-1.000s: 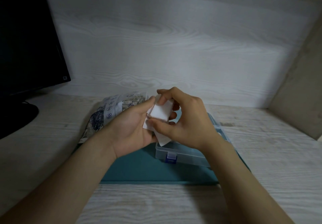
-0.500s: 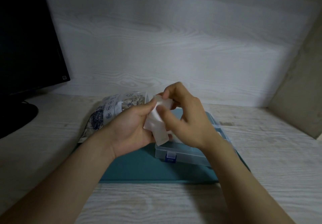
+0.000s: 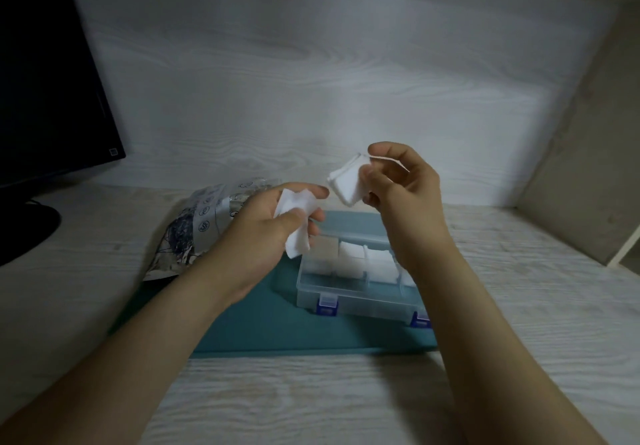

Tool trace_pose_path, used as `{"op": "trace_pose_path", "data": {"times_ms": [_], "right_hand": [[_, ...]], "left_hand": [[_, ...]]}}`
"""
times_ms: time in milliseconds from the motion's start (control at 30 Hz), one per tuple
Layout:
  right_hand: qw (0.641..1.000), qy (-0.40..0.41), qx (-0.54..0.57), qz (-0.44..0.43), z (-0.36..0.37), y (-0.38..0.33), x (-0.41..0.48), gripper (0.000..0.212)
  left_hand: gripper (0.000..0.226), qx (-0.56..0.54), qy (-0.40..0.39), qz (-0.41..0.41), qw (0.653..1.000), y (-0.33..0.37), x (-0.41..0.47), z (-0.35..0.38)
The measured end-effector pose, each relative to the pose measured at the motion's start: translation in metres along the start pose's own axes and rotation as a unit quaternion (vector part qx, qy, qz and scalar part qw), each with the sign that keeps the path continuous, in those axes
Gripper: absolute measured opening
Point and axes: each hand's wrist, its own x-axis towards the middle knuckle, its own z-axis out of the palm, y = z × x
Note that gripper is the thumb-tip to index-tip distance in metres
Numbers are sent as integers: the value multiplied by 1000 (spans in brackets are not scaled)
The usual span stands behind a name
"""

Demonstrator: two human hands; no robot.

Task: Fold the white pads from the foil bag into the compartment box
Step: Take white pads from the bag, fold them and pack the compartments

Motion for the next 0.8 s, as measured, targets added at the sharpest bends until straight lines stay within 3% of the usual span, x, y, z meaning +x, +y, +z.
{"op": "trace_pose_path", "data": {"times_ms": [133,300,433,667,800], "right_hand": [[989,-33,-133,46,-23,10,11,26],[944,-103,-311,35,-54,24,17,25],[908,-150,-390,36,-62,32,17,23],[896,-184,-404,13,-63,35,17,26],[865,-193,-463,-9,-65,35,15,22]], "left_hand": [[39,224,45,166,959,-11,-4,8],[48,379,-1,235,895,-26,-6,16],[56,378,-36,262,887,-28,-8,17],[53,361,-45,240,900,-30,-12,21],[58,361,-58,222,904,-34,-12,24]]}}
